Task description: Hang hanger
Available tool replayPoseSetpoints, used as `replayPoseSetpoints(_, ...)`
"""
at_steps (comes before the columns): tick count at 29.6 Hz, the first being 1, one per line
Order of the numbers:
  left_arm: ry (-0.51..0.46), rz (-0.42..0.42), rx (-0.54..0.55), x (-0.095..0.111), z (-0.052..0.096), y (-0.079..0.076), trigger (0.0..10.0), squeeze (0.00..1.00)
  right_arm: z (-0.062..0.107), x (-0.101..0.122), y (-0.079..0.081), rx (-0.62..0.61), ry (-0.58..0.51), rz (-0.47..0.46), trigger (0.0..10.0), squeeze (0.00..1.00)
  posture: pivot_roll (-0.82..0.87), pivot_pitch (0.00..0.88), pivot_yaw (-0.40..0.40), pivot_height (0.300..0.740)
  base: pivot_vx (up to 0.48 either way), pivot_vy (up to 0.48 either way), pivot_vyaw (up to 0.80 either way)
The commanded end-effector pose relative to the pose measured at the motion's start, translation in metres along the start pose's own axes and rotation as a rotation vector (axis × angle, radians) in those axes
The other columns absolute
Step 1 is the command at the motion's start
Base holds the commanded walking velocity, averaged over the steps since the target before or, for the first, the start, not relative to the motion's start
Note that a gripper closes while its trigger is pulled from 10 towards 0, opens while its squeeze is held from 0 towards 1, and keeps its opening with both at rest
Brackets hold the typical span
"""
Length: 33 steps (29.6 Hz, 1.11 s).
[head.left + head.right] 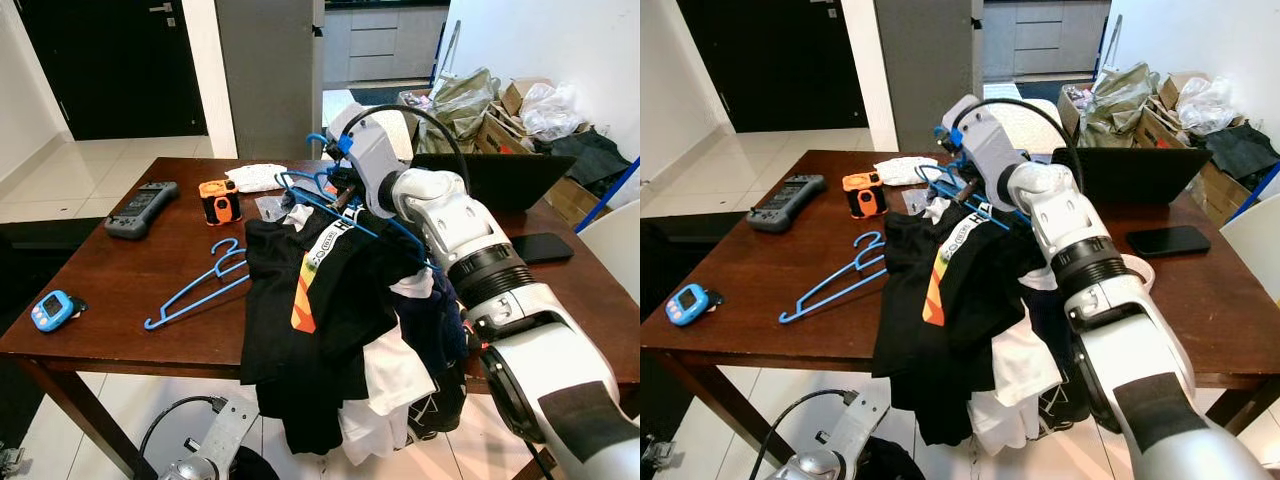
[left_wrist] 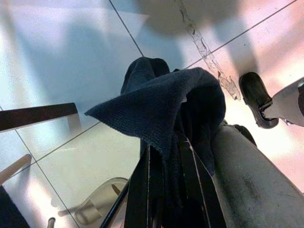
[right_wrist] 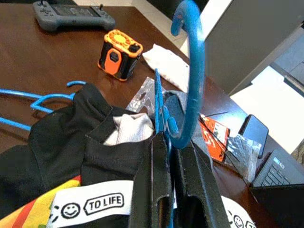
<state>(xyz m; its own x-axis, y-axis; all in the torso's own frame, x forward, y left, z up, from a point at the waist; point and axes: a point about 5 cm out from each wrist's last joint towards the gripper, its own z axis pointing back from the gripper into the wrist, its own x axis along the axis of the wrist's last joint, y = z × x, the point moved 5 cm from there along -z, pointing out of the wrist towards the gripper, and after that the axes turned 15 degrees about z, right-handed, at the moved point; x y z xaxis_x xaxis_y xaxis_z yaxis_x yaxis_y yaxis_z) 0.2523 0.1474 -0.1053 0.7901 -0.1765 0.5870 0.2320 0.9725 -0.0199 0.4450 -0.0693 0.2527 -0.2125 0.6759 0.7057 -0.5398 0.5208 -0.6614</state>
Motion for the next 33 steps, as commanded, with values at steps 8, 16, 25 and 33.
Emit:
replayPoseSetpoints(8, -0.013, -0.005, 0.000, 0.004, 0.000, 0.000, 10.0, 0.00, 0.001, -0.018, 0.007, 0.019, 0.090, 0.058, 10.0, 0.00, 0.01, 0.000, -0.017, 0.740, 0.000, 0.000, 0.00)
replayPoseSetpoints(16, -0.013, -0.004, 0.000, 0.003, 0.000, 0.000, 10.0, 0.00, 0.002, -0.017, 0.005, 0.012, 0.101, 0.061, 0.0, 0.00, 0.01, 0.000, -0.019, 0.740, 0.000, 0.000, 0.00)
replayPoseSetpoints(25, -0.015, -0.003, 0.002, 0.004, 0.000, 0.000, 10.0, 0.00, 0.003, -0.011, 0.000, -0.008, 0.067, 0.013, 0.0, 0.00, 0.01, 0.000, -0.018, 0.740, 0.000, 0.000, 0.00)
replayPoseSetpoints(33, -0.011, 0.025, 0.030, 0.002, 0.000, 0.003, 10.0, 0.00, 0.039, 0.020, -0.002, 0.192, -0.349, -0.367, 10.0, 0.00, 0.01, 0.000, 0.002, 0.740, 0.000, 0.000, 0.00)
